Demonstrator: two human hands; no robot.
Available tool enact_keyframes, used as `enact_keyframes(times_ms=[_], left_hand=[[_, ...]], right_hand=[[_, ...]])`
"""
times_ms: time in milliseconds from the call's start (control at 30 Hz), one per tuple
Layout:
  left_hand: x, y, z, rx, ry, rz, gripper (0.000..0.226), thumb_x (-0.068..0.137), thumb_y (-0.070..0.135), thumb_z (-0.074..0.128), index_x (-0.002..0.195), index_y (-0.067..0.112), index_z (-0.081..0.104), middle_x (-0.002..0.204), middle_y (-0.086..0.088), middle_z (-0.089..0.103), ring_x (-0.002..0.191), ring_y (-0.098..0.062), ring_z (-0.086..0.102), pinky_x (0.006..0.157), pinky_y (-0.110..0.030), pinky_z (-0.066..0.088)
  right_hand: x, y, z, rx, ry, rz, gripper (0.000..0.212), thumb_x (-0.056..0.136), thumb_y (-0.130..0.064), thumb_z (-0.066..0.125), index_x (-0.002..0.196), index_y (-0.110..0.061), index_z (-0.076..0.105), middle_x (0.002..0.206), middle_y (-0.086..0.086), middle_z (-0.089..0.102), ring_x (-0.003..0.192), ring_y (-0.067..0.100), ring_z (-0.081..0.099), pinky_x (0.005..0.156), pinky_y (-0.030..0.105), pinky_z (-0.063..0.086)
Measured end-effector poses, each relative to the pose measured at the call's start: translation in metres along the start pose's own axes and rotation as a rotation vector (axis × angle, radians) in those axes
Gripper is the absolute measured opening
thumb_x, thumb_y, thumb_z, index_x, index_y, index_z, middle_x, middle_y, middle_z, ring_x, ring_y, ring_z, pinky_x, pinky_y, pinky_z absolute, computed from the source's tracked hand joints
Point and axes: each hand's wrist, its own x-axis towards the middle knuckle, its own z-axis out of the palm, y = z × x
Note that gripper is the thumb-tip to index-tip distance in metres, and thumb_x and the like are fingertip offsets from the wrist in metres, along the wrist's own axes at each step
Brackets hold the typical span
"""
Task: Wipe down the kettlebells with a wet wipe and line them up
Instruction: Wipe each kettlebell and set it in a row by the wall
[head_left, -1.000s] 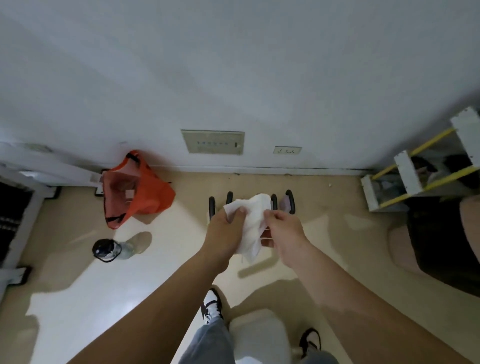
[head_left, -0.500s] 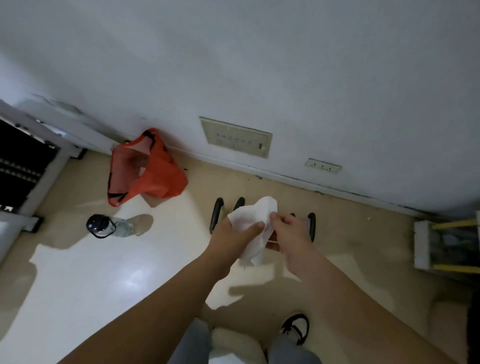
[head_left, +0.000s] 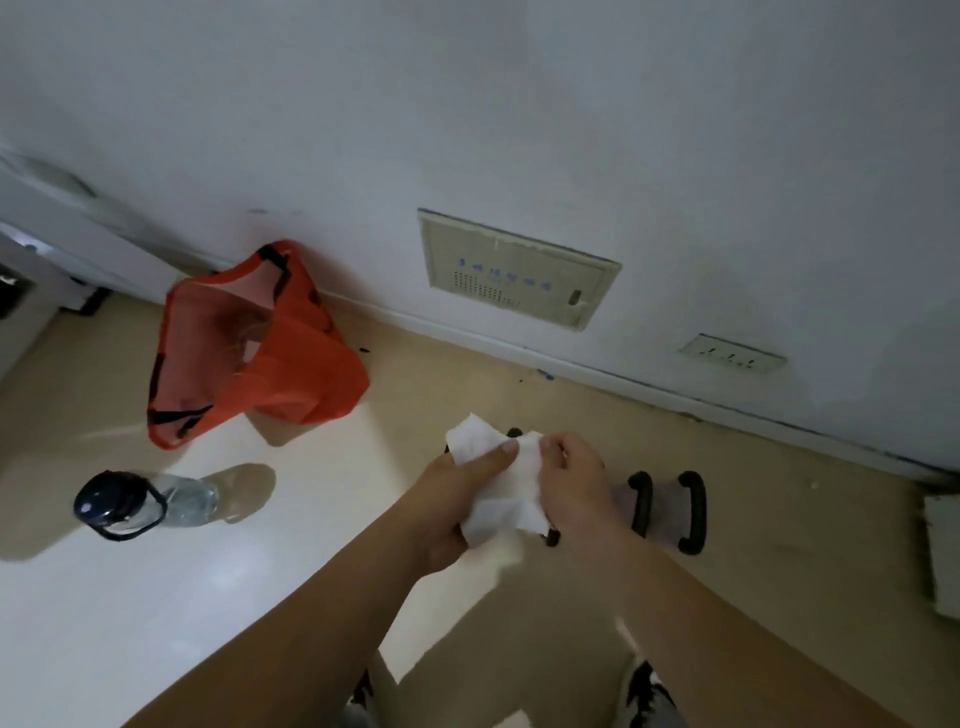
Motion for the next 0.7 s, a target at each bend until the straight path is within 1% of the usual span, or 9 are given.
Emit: enact_keyframes(times_ms=[100,233,300,367,433,467,567,633,700], left_hand=[[0.062,-0.018,-0.031,0.092,0.068,-0.018,0.037,0.097,0.024,0.066,0.124,-0.001,0.065,0.112,-0.021,0.073,0.099,-0.033,0.072,0.079,-0.037,0.060],[0.137,-0.035,-0.070,0.334,0.255,0.088,0.030,0.092,0.025,0.072,0.116,0.008,0.068,0.107,-0.015,0.073,0.099,-0.031,0.070,0.086,-0.042,0.060],[0.162,-0.035,-0.084,0.342,0.261,0.134,0.030,0.087,0.022,0.072,0.114,0.011,0.067,0.109,-0.015,0.071,0.102,-0.033,0.069,0.093,-0.048,0.057],[0.180,-0.036,-0.099,0.236,0.233,0.188,0.028,0.088,0.016,0.068,0.115,0.009,0.068,0.108,-0.016,0.072,0.098,-0.032,0.072,0.089,-0.048,0.059],[0.187,-0.040,-0.110,0.242,0.251,0.264,0.013,0.096,0.011,0.060,0.104,0.009,0.069,0.100,-0.015,0.074,0.085,-0.026,0.073,0.072,-0.038,0.061],[0.188,-0.043,-0.116,0.325,0.317,0.303,0.015,0.098,0.014,0.058,0.107,0.009,0.068,0.103,-0.015,0.073,0.086,-0.024,0.071,0.070,-0.034,0.058],[0.193,-0.057,-0.139,0.545,0.538,0.371,0.029,0.102,0.027,0.052,0.121,0.006,0.060,0.111,-0.013,0.067,0.095,-0.028,0.064,0.082,-0.037,0.051],[0.195,-0.066,-0.154,0.684,0.662,0.389,0.033,0.103,0.029,0.049,0.115,0.002,0.063,0.107,-0.017,0.069,0.097,-0.033,0.066,0.086,-0.040,0.052],[0.195,-0.080,-0.165,0.864,0.755,0.393,0.037,0.103,0.033,0.047,0.112,0.003,0.067,0.108,-0.016,0.071,0.100,-0.034,0.067,0.088,-0.037,0.053]], right_hand=[[0.059,0.039,0.040,-0.004,-0.086,-0.042,0.027,0.107,-0.033,0.045,0.089,-0.022,0.060,0.083,0.003,0.066,0.072,0.021,0.062,0.065,0.035,0.053],[0.123,0.089,0.075,-0.095,-0.114,-0.124,0.028,0.108,-0.029,0.045,0.097,-0.013,0.064,0.074,0.009,0.065,0.050,0.015,0.055,0.045,0.023,0.043],[0.147,0.107,0.091,-0.145,-0.151,-0.148,0.025,0.108,-0.027,0.045,0.098,-0.015,0.065,0.071,0.009,0.066,0.044,0.014,0.054,0.042,0.024,0.041],[0.164,0.114,0.106,-0.194,-0.177,-0.170,0.025,0.107,-0.030,0.046,0.099,-0.018,0.066,0.071,0.009,0.068,0.042,0.014,0.056,0.043,0.025,0.043],[0.170,0.117,0.116,-0.218,-0.197,-0.202,0.024,0.106,-0.033,0.045,0.100,-0.020,0.064,0.071,0.009,0.070,0.044,0.017,0.060,0.043,0.026,0.045],[0.169,0.118,0.121,-0.232,-0.209,-0.218,0.022,0.105,-0.033,0.045,0.101,-0.021,0.063,0.072,0.009,0.071,0.047,0.021,0.063,0.043,0.027,0.048],[0.161,0.123,0.129,-0.289,-0.247,-0.205,0.019,0.104,-0.035,0.047,0.103,-0.024,0.063,0.079,0.010,0.073,0.067,0.032,0.074,0.056,0.038,0.063],[0.153,0.126,0.132,-0.264,-0.257,-0.177,0.018,0.104,-0.033,0.050,0.102,-0.022,0.064,0.082,0.011,0.073,0.072,0.031,0.074,0.067,0.046,0.065],[0.147,0.130,0.135,-0.229,-0.243,-0.193,0.019,0.104,-0.032,0.051,0.098,-0.021,0.066,0.083,0.013,0.073,0.078,0.033,0.074,0.072,0.051,0.064]])
